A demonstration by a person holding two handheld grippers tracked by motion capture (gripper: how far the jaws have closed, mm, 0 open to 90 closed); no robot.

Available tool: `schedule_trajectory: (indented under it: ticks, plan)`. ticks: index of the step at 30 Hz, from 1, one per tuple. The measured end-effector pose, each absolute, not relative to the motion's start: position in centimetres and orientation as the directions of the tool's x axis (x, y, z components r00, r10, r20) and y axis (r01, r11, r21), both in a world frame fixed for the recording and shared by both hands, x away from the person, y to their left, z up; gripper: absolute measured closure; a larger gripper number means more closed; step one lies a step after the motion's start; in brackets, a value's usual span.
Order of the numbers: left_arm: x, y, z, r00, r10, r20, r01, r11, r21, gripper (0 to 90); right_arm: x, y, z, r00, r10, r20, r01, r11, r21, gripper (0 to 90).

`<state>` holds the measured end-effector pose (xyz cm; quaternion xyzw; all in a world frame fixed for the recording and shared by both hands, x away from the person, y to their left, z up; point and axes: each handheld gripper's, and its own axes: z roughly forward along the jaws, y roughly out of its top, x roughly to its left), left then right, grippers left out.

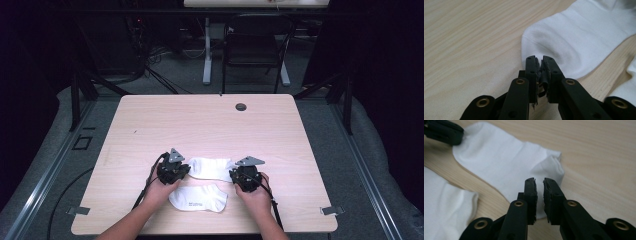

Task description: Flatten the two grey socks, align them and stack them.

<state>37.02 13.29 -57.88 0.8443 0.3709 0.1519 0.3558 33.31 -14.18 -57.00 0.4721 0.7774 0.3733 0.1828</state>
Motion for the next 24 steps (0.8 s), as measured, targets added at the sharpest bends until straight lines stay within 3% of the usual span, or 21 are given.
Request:
schedule_trajectory:
  ticks: [5,16,24]
  plan:
    - [36.9,13.4,-57.8,0.684,0.729,0.000,0.513,-0.482,0.710,82.7,33.9,-14.1,-56.6,-0.471,0.880,0.051,0.571,0.260,0.779,78.1]
    - [36.6,14.2,-57.8,0.681,0.732,-0.027,0.529,-0.466,0.709,81.6,35.1,-14.6,-58.1,-0.461,0.886,0.050,0.619,0.281,0.733,77.9]
    - [37.0,13.9,-56.8,0.670,0.742,-0.032,0.518,-0.437,0.735,66.7,35.1,-14.7,-57.6,-0.456,0.888,0.069,0.612,0.256,0.748,68.3]
